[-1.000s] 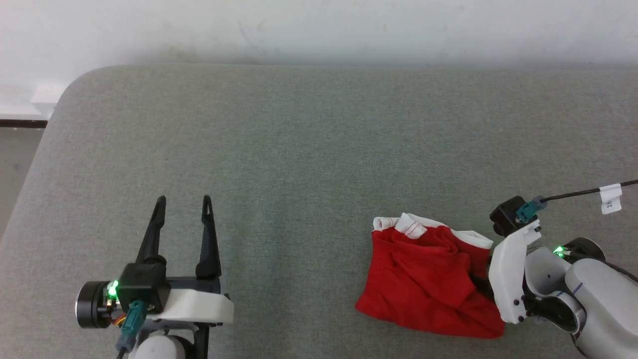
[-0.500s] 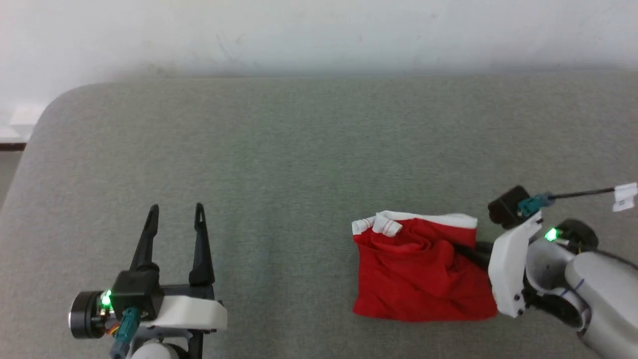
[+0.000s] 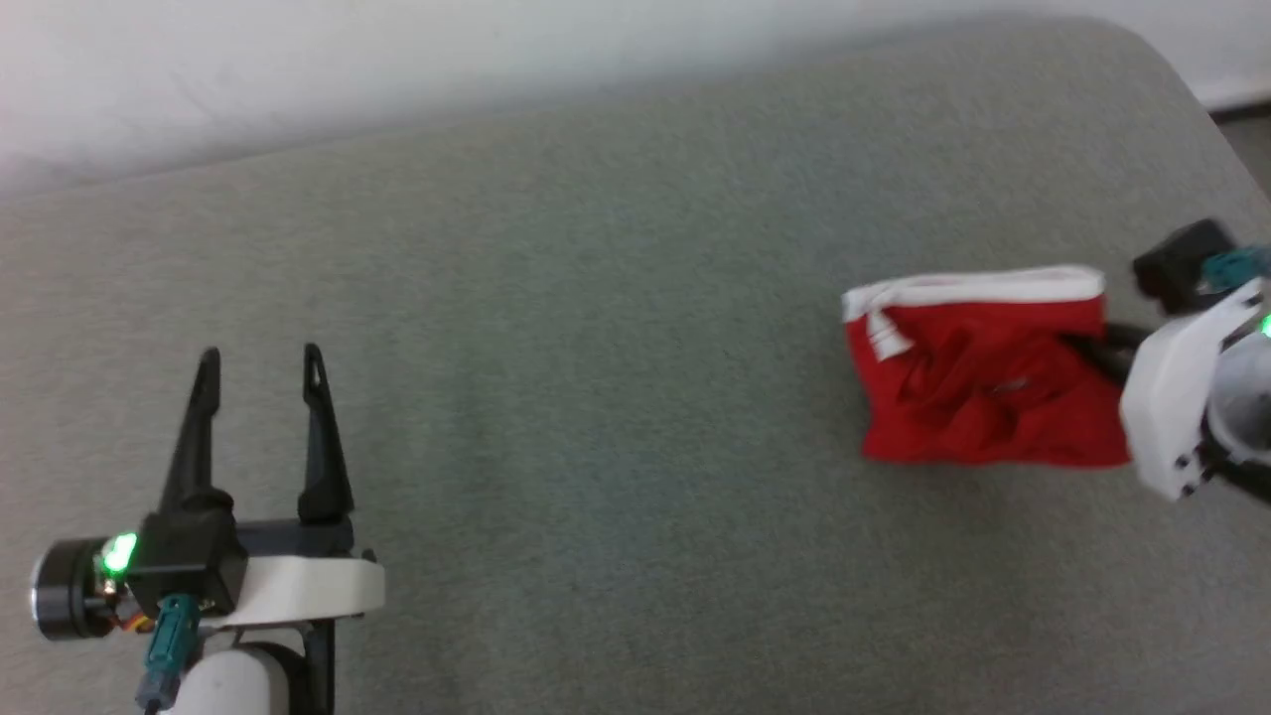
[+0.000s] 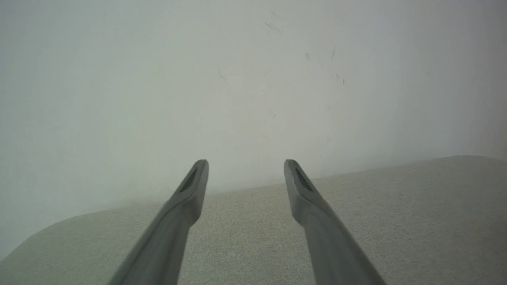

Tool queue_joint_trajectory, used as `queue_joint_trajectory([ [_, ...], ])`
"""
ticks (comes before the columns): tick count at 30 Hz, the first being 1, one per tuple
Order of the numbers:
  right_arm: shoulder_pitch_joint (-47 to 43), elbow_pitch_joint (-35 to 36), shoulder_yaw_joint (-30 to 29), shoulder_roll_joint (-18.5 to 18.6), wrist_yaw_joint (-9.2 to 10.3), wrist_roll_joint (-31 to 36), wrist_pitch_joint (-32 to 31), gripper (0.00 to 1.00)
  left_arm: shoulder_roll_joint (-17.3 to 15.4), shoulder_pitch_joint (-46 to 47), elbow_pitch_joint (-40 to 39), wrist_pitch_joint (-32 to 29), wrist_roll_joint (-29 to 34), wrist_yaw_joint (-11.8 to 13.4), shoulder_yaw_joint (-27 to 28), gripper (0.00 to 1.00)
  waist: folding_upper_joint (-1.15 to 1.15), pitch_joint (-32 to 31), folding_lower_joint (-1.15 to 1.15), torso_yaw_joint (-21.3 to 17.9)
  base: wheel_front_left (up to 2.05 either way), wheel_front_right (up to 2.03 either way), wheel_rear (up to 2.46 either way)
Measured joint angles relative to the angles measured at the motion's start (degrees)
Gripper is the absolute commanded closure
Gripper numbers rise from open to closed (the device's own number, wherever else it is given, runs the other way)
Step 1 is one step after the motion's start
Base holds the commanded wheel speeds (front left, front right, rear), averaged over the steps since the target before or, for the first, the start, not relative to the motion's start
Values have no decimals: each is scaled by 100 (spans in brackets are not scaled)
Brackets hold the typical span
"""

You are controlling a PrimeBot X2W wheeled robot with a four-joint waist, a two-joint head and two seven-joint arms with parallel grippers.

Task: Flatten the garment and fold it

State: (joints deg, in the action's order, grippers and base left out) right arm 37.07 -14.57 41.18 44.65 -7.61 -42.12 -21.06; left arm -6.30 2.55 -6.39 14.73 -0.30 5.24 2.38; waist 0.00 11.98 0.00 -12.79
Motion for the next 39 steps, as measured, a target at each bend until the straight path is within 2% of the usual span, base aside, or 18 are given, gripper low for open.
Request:
queue_joint_trajectory([
  [6, 355, -760, -470, 121, 0, 510, 168, 100, -246, 241, -250, 0, 92, -1, 29, 0, 0, 598, 1, -400, 0, 0, 0],
  [12, 929, -1695, -865, 99, -1, 1098, 444, 100, -449, 599, -508, 0, 149, -19, -46, 0, 0, 1272, 1, -582, 0, 0, 0],
  [23, 2057, -3389, -1926, 3, -1, 2617, 937, 100, -589, 877, -878, 0, 185, 45, -196, 0, 0, 2221, 1, -536, 0, 0, 0],
  [27, 2148, -3811, -2365, -286, -1, 2758, 1139, 100, -592, 880, -904, 0, 183, 105, -245, 0, 0, 2327, 0, -415, 0, 0, 0],
  [28, 2148, -3875, -2388, -359, -1, 2825, 1209, 56, -593, 880, -903, 0, 182, 136, -249, 0, 0, 2330, 0, -389, 0, 0, 0],
  [29, 2149, -3946, -2419, -422, -2, 2926, 1280, 0, -593, 879, -898, 0, 178, 145, -254, 0, 0, 2318, 1, -375, 0, 0, 0],
  [33, 2181, -4183, -2789, -458, -1, 3329, 1770, 0, -568, 879, -839, 0, 120, 196, -293, 0, 0, 2176, 0, -346, 0, 0, 0],
  [39, 2240, -4106, -3646, -328, -1, 4302, 2897, 0, -412, 839, -677, 0, 7, 269, -379, 0, 0, 1744, -1, -257, 0, 0, 0],
])
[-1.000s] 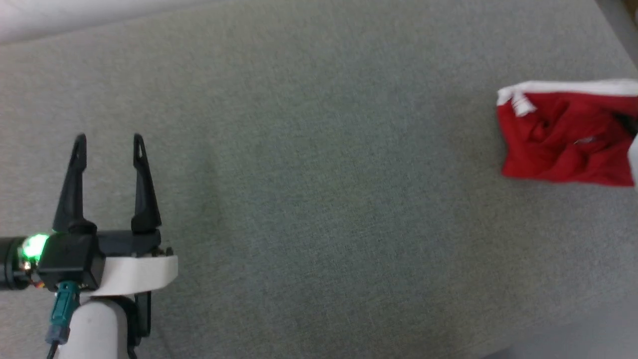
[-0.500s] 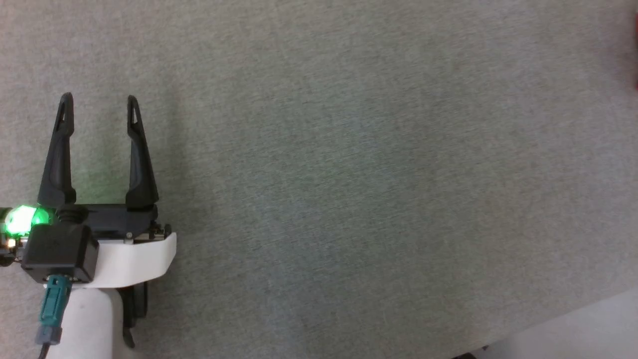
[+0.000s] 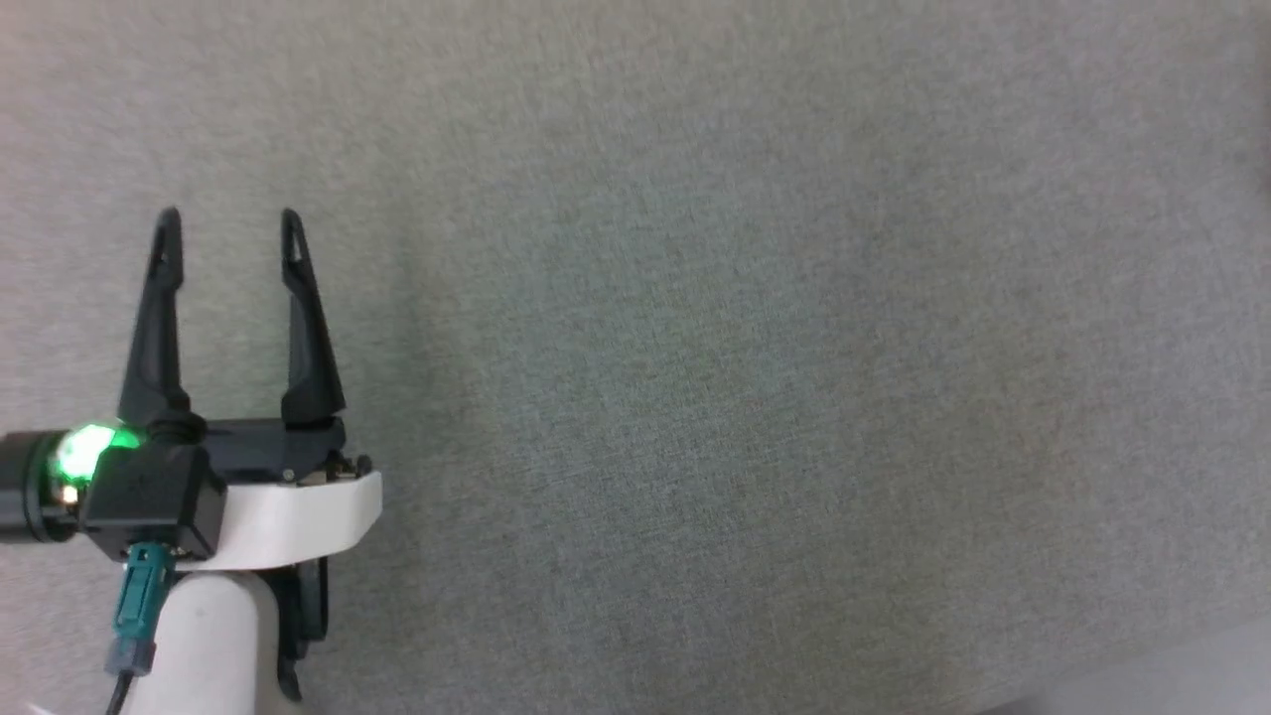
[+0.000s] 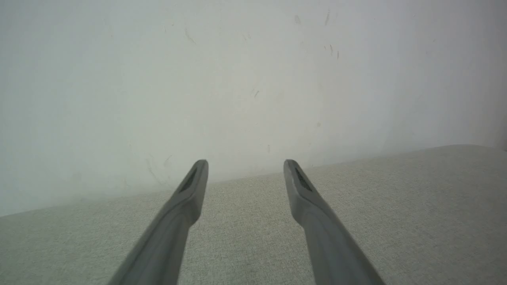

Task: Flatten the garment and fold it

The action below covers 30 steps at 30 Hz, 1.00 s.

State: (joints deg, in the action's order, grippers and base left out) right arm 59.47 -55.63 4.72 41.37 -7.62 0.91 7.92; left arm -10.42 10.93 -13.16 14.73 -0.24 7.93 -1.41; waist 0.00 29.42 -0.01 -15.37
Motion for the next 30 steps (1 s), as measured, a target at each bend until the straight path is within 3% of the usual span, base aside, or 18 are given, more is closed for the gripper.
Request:
queue_joint_trajectory([
  [4, -44, 450, -584, -248, 1, 427, 527, 0, 111, -200, 123, 0, -86, 46, 30, 0, 0, -369, 0, 98, 0, 0, 0],
  [7, -297, 1076, -814, -709, 0, 516, 653, 0, 197, -443, 183, 0, -132, 94, 79, 0, 0, -661, -1, 185, 0, 0, 0],
  [17, -2165, 3875, -972, -2098, 2, 48, 683, 0, 370, -833, 475, 0, -189, 70, 175, 0, 0, -1535, -1, 623, 0, 0, 0],
  [25, -3808, 5050, -903, -3064, 1, -345, 683, 0, 482, -1014, 705, 0, -187, 20, 190, 0, 0, -1991, -1, 1112, 0, 0, 0],
  [30, -4737, 5353, -808, -3488, 1, -573, 682, 0, 506, -1134, 892, 0, -186, -43, 193, 0, 0, -2253, 0, 1335, 0, 0, 0],
])
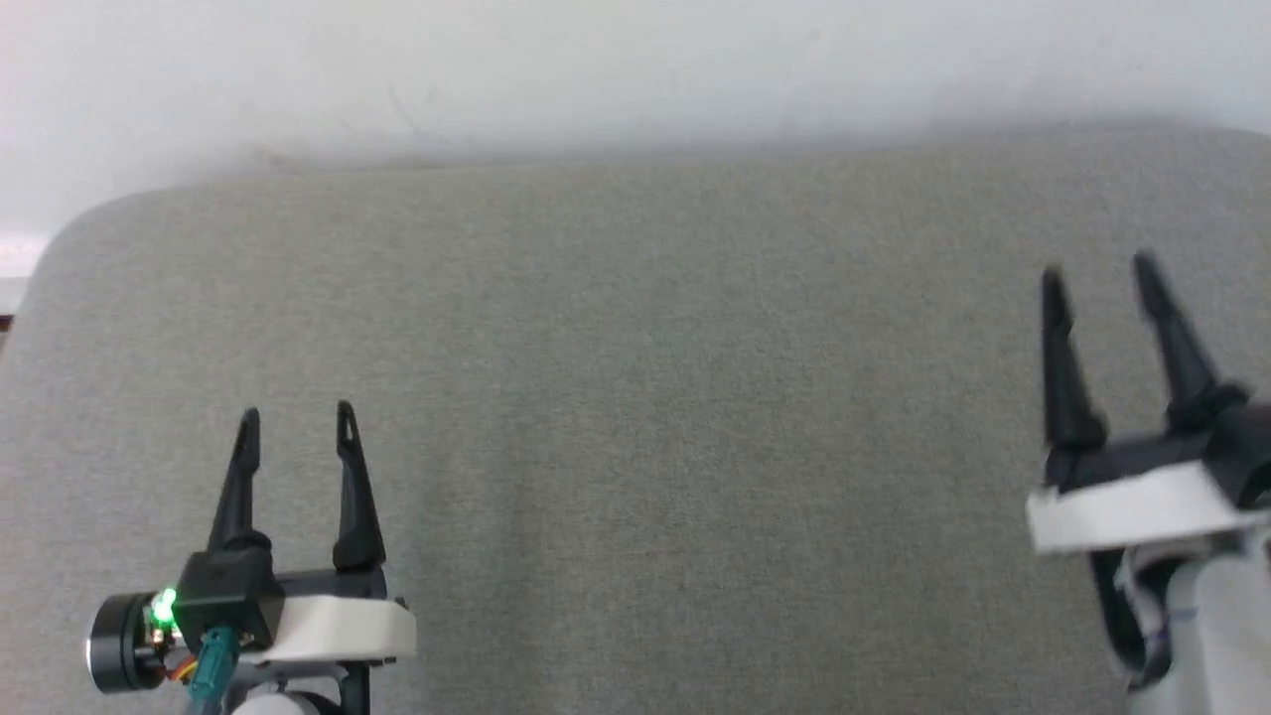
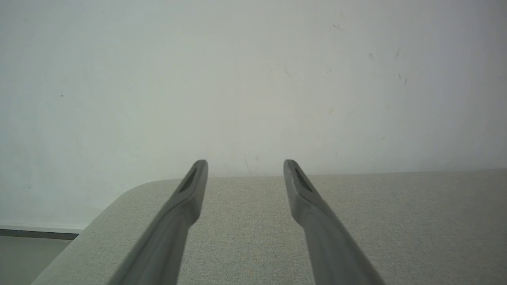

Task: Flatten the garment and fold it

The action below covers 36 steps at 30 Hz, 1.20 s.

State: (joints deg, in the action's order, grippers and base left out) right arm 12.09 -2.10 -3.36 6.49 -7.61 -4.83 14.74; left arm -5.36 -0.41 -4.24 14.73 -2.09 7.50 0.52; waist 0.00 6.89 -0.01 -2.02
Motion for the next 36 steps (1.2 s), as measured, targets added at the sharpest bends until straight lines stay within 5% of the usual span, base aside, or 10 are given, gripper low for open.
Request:
queue_joint_trajectory([
  [8, -1158, -21, -18, -271, 0, -19, 0, 0, 37, -240, 483, 0, 16, -99, -75, 0, 0, -388, 0, 218, 0, 0, 0],
  [16, -1382, -38, -57, -320, 0, 32, 0, 0, 56, -317, 665, 0, 16, -185, -71, 0, 0, -630, 0, 279, 0, 0, 0],
  [17, -1381, -40, -53, -318, 0, 32, -4, 100, 55, -316, 667, -7, 13, -186, -73, 100, 0, -634, 0, 283, 0, 0, 0],
  [36, -1379, -32, -5, -315, 0, 35, -163, 100, 56, -310, 660, -168, 12, -234, -76, 100, 0, -643, 1, 274, 0, 0, 0],
])
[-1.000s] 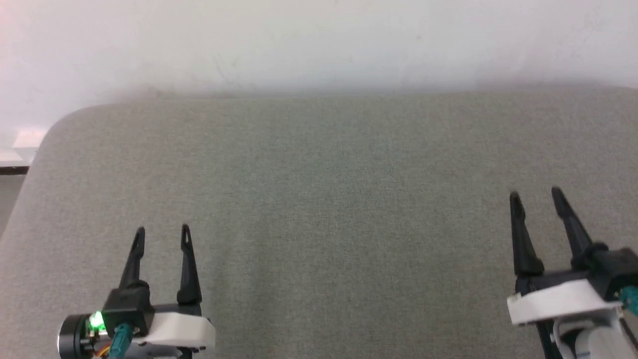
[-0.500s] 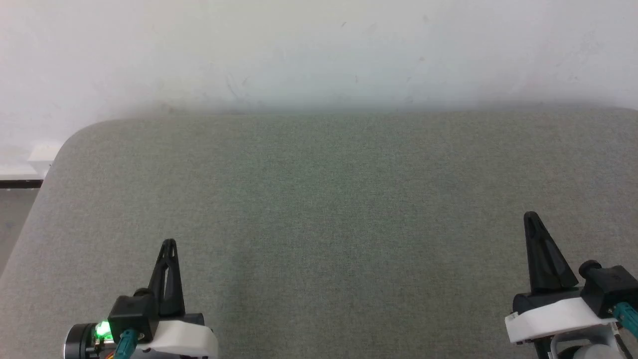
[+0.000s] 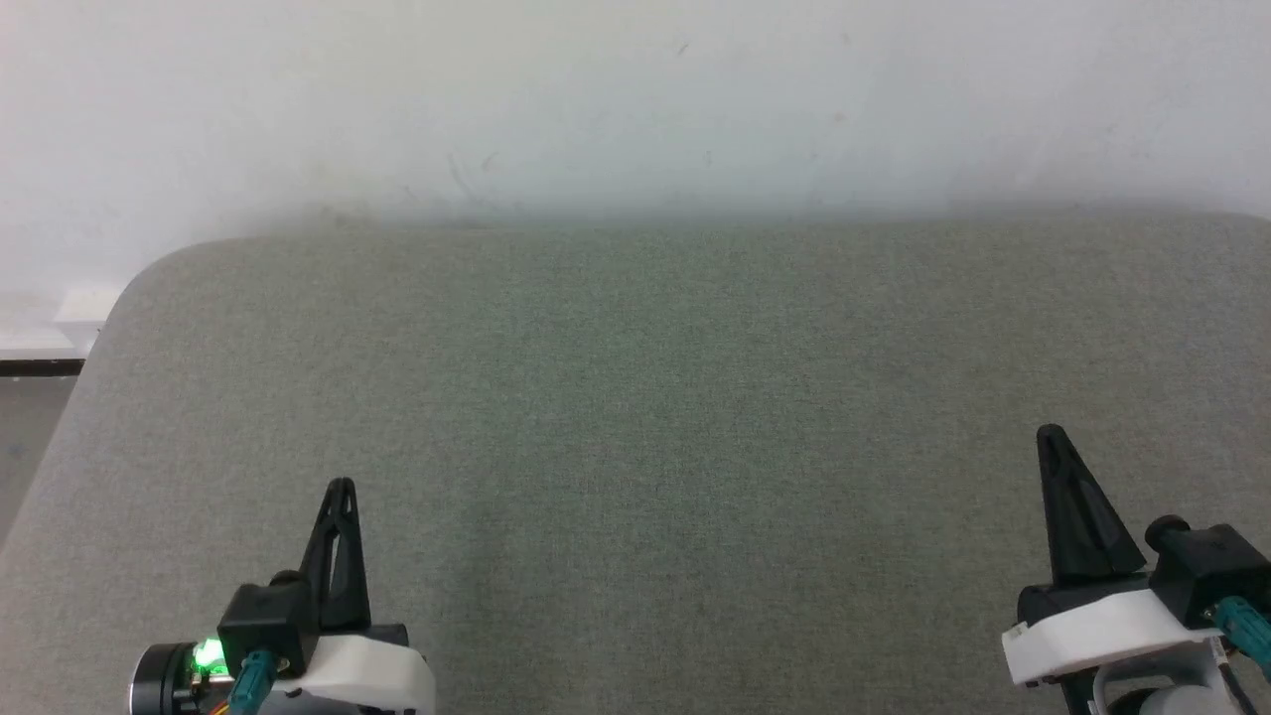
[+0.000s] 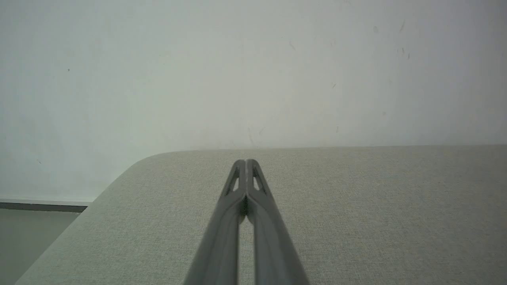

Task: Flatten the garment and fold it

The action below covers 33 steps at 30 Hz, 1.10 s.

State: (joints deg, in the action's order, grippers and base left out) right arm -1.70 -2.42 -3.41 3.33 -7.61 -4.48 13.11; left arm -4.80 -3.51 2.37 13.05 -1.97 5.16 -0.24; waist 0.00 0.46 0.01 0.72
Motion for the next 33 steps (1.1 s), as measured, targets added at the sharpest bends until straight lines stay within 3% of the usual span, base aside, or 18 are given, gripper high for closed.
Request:
queue_joint_trajectory([
  [33, 13, 48, 97, -1, 0, 145, -386, 100, 62, 37, -56, -388, 21, -116, 2, 100, 0, -13, 0, -21, 0, 0, 0],
])
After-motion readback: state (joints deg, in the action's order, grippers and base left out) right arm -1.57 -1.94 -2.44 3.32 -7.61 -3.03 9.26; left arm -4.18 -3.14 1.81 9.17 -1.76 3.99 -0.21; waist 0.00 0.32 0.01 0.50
